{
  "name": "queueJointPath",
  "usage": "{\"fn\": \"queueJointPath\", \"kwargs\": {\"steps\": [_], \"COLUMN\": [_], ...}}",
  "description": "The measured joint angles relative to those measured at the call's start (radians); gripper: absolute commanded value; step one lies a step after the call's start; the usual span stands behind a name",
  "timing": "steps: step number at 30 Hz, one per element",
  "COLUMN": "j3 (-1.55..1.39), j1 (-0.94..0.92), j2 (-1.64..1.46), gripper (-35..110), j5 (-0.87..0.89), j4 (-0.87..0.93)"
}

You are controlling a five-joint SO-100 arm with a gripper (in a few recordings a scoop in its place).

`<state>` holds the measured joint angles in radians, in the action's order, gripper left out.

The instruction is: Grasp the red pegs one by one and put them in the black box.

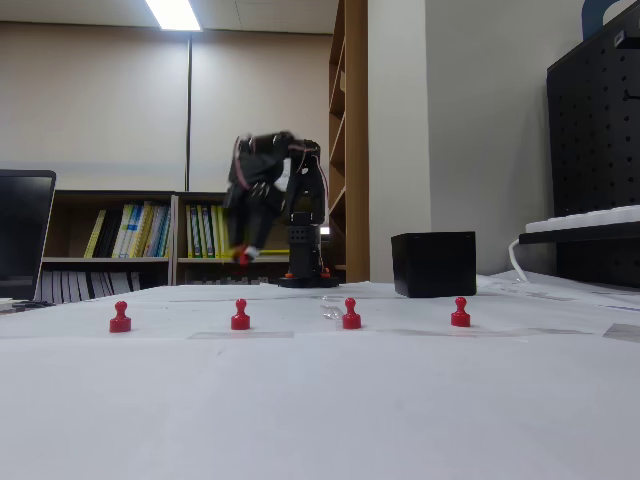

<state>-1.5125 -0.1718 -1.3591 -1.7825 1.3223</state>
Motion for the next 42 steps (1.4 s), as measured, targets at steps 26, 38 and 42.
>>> {"fn": "queueJointPath", "kwargs": {"steps": [26, 38, 42], "j3": [-0.192, -0.288, -0.54], "j1": [0.962, 0.905, 0.9], "j2": [-0.245, -0.241, -0.241], "gripper": [9, 31, 31], "j5": [-0.499, -0.497, -0.528], "j4": [0.106, 0.167, 0.288]}}
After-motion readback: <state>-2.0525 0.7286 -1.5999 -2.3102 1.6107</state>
